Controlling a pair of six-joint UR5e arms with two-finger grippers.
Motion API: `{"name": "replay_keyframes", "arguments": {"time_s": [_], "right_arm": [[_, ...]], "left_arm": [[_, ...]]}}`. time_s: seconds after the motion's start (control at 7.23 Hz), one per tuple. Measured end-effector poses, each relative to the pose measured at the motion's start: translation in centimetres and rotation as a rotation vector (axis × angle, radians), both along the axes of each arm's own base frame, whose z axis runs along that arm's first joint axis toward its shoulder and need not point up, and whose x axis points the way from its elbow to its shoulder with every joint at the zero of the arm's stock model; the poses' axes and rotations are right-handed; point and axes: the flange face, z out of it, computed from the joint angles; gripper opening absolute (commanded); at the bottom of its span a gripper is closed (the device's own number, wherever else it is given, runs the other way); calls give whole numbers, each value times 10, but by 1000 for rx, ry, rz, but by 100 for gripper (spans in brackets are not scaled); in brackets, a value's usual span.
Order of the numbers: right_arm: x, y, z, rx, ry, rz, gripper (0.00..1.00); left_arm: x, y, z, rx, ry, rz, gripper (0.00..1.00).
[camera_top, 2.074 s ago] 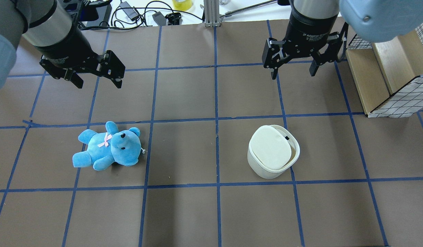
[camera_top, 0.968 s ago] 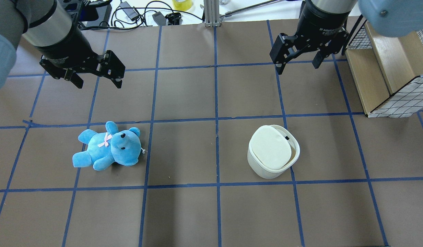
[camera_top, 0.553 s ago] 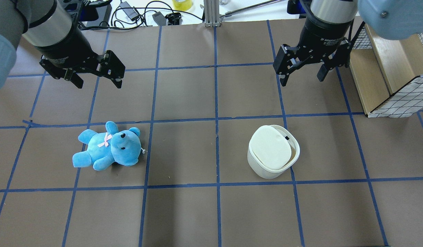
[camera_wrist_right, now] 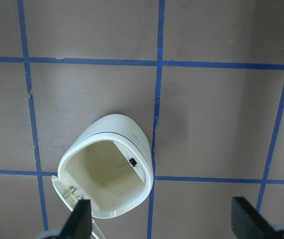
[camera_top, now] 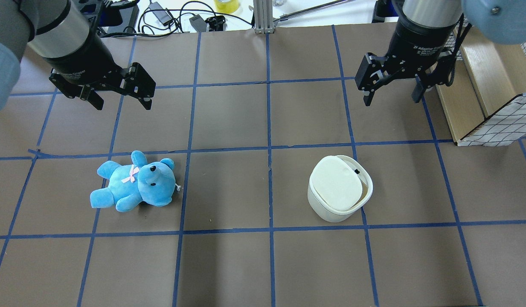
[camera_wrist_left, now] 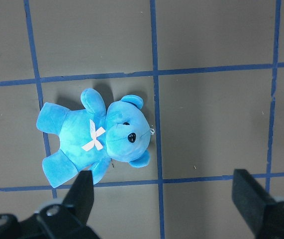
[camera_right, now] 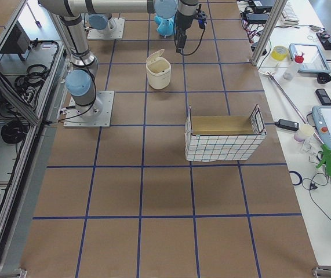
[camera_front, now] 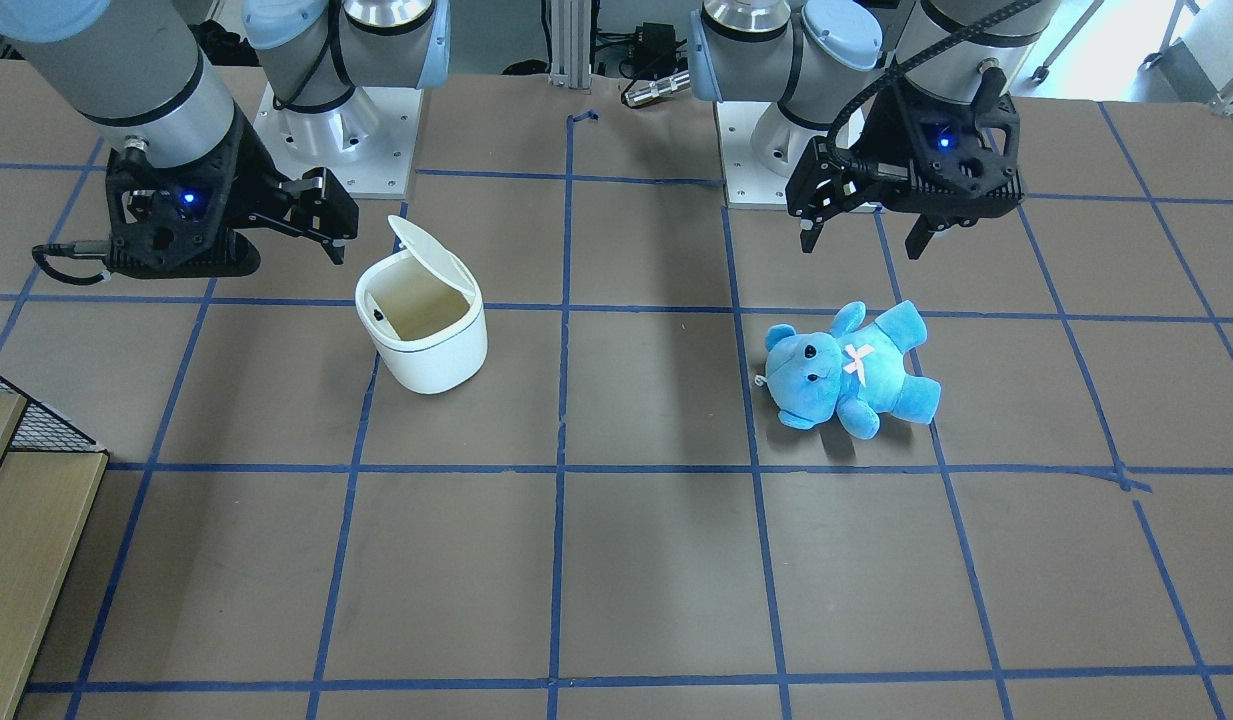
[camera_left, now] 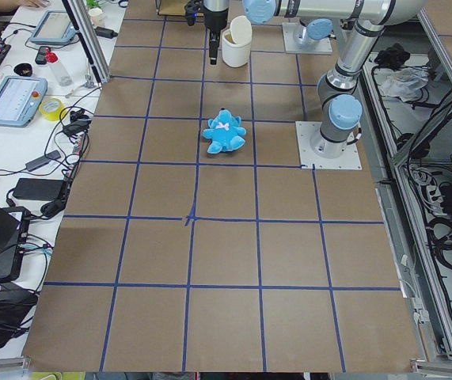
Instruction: Open trash can with right arm
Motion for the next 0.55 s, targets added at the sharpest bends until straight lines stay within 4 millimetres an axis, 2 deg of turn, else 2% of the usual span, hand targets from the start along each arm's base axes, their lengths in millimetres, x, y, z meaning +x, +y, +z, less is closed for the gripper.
{"name": "replay_keyframes", "arguments": {"time_s": [0.55], "right_arm": [[1, -1, 4, -13, -19, -7, 100]], "left_arm": [[0, 0, 0, 0, 0, 0, 100]]}}
